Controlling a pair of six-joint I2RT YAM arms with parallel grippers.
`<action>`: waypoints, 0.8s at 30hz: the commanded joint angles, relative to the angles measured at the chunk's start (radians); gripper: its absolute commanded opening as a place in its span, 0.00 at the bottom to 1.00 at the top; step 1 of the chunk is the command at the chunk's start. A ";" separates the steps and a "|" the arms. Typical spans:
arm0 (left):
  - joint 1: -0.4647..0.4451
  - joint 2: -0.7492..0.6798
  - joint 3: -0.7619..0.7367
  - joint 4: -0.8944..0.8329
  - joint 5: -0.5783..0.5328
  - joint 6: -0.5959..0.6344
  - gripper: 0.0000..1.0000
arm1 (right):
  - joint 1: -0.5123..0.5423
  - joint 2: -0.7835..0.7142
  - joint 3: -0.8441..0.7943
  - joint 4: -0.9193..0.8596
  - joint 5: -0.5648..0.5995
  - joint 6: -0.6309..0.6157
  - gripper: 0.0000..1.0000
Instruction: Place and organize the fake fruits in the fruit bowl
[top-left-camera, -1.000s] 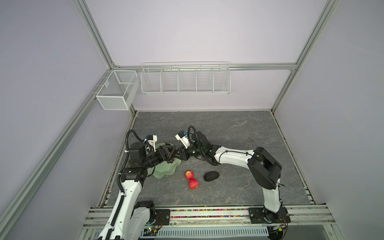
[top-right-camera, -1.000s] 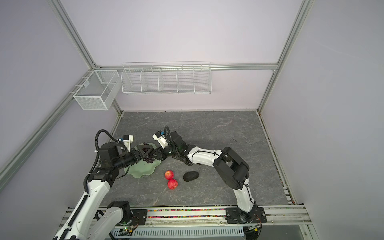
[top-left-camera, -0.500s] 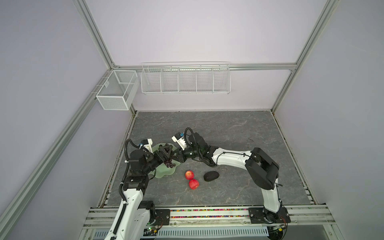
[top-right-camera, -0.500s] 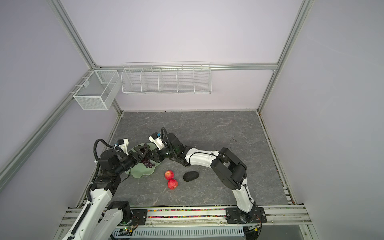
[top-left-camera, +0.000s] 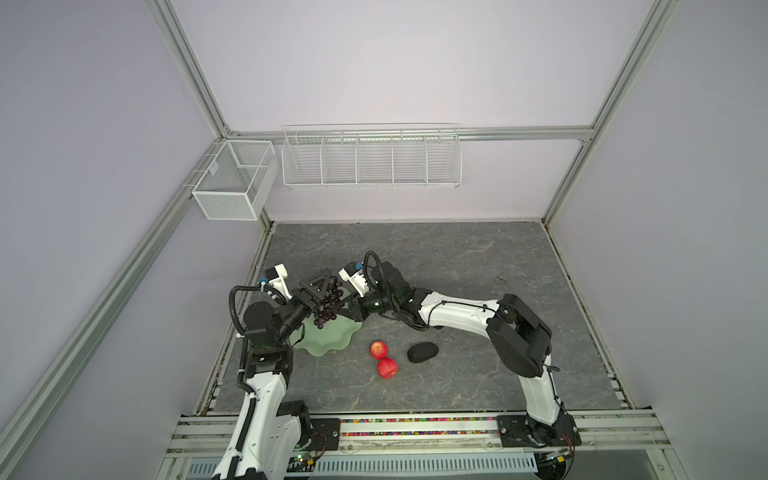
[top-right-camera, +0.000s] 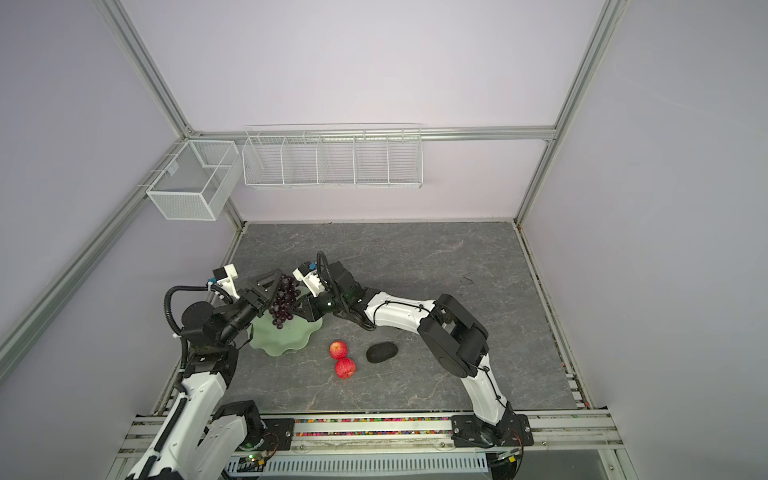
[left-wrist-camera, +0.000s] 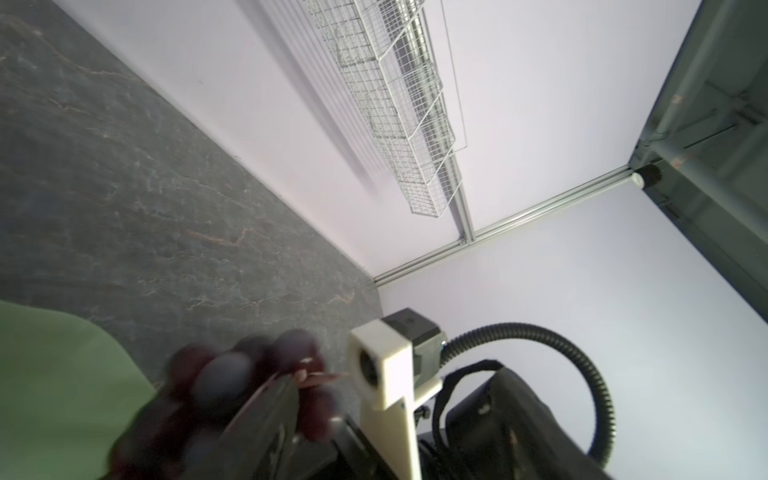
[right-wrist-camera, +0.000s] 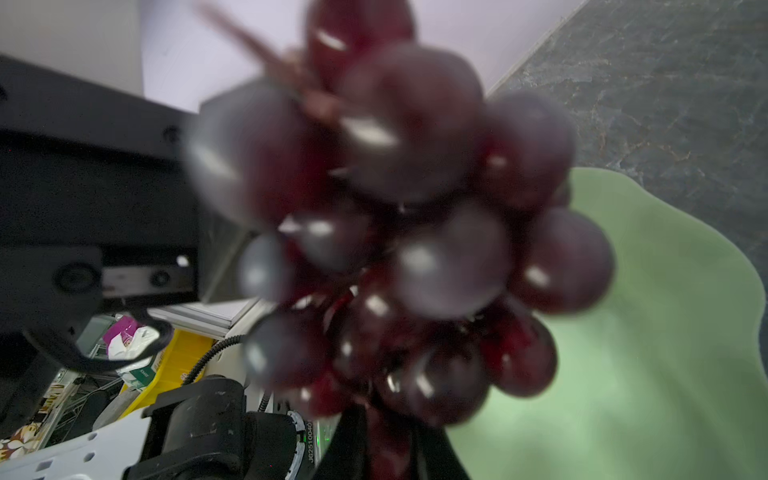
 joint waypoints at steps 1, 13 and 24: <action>0.017 0.045 -0.006 0.286 0.104 -0.168 0.73 | 0.009 0.015 -0.002 -0.044 0.009 -0.002 0.16; 0.027 -0.166 0.236 -0.718 -0.097 0.446 0.73 | 0.009 0.088 0.091 -0.047 -0.004 0.014 0.18; 0.027 -0.214 0.295 -1.089 -0.321 0.617 0.73 | 0.009 0.209 0.195 -0.083 0.000 0.032 0.86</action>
